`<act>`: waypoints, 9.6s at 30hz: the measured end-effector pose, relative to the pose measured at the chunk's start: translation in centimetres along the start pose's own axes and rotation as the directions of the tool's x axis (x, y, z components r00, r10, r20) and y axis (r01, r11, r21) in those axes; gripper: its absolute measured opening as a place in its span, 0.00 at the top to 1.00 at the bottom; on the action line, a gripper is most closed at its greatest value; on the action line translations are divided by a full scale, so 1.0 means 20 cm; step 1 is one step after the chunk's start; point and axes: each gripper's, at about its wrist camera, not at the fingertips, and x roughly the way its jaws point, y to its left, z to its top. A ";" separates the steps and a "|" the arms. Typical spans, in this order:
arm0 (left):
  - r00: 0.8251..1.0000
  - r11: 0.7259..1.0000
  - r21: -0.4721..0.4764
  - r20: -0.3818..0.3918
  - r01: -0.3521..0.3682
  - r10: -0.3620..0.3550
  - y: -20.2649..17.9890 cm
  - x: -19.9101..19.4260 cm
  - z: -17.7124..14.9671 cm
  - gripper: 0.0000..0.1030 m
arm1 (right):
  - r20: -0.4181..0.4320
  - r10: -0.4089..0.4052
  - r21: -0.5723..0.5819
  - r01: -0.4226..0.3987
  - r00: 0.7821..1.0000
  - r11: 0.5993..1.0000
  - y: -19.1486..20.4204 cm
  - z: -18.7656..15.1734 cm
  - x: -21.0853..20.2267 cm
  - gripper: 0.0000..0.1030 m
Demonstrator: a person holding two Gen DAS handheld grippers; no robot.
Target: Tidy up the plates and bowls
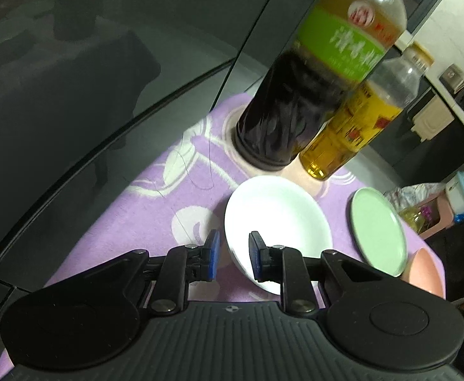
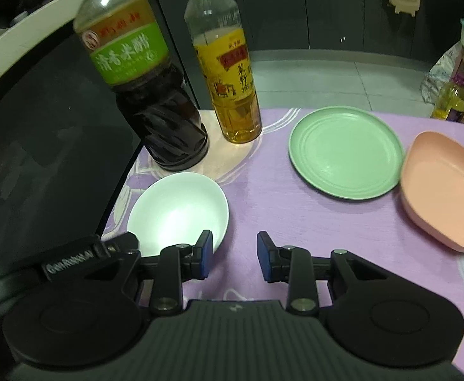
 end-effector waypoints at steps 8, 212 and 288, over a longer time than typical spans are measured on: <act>0.999 1.000 0.014 -0.041 -0.015 0.015 -0.01 0.11 0.00 0.83 | -0.038 0.005 0.004 -0.005 0.999 1.000 0.01 0.02 0.13 0.68; 0.987 0.926 0.349 0.024 0.142 -0.160 -0.57 -0.35 -0.26 0.82 | 0.165 0.013 0.047 -0.021 0.986 0.999 -0.67 -0.09 -0.72 0.69; 0.992 0.983 0.152 0.057 0.106 -0.116 -0.01 -0.16 -0.16 0.81 | -0.027 0.194 -0.201 -0.196 0.981 0.960 -0.35 -0.01 -0.27 0.78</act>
